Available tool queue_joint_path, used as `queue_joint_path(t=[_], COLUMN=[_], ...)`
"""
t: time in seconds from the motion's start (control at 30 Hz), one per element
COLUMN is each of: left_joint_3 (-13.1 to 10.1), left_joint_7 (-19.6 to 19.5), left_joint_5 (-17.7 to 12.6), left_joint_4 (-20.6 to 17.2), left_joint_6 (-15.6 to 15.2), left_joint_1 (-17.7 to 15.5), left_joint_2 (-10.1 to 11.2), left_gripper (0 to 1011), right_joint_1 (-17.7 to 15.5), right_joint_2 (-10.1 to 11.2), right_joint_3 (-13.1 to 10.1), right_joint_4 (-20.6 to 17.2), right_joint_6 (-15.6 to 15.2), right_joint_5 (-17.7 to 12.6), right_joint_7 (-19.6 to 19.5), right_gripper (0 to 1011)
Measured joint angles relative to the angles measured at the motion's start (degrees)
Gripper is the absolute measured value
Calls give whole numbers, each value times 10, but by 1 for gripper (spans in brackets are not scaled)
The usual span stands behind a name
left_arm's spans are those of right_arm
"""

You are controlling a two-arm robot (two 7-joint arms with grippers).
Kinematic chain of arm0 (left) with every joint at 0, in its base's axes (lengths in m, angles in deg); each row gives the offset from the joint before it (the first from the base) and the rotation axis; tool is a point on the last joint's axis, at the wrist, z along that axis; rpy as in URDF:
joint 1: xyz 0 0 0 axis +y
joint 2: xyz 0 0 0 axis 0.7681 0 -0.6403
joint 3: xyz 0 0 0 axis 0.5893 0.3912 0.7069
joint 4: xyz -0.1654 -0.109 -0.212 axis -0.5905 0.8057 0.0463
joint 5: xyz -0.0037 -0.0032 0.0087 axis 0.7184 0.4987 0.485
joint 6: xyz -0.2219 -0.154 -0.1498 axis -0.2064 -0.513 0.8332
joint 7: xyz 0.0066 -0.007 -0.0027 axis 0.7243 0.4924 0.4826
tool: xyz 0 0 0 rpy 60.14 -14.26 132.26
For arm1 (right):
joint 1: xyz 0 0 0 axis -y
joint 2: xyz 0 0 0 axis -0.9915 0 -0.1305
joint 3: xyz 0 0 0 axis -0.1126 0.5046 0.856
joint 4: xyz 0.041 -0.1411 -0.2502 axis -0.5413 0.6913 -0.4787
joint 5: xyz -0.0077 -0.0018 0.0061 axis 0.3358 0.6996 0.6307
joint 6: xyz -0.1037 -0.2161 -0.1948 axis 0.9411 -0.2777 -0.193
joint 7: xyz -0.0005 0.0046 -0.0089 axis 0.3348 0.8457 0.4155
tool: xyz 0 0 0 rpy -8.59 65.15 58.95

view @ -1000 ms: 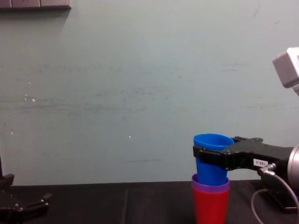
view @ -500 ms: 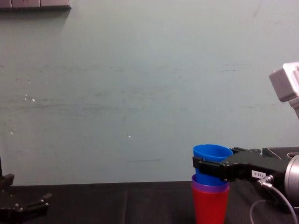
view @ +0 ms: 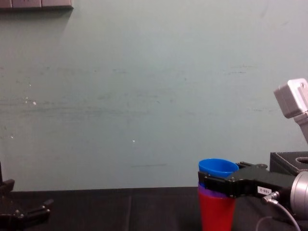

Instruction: Stack the three plastic cups sequentially using one hand.

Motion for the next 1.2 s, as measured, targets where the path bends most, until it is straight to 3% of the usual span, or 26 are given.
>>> queue_joint_path(t=[0.53, 0.9, 0.97, 1.2], left_joint_3=[0, 0, 0, 0], left_joint_7=[0, 0, 0, 0], left_joint_5=[0, 0, 0, 0], left_joint_4=[0, 0, 0, 0], left_joint_6=[0, 0, 0, 0], left_joint_1=[0, 0, 0, 0], left_joint_2=[0, 0, 0, 0], left_gripper=[1005, 1005, 1005, 1005], right_joint_1=[3, 3, 3, -26], right_joint_2=[-4, -3, -3, 10], right_joint_3=[0, 0, 0, -14], right_joint_4=[14, 12, 12, -48], right_joint_6=[4, 4, 4, -20], right_joint_5=[2, 1, 1, -5], right_joint_7=[3, 3, 3, -10], right_gripper=[736, 1002, 1003, 1003])
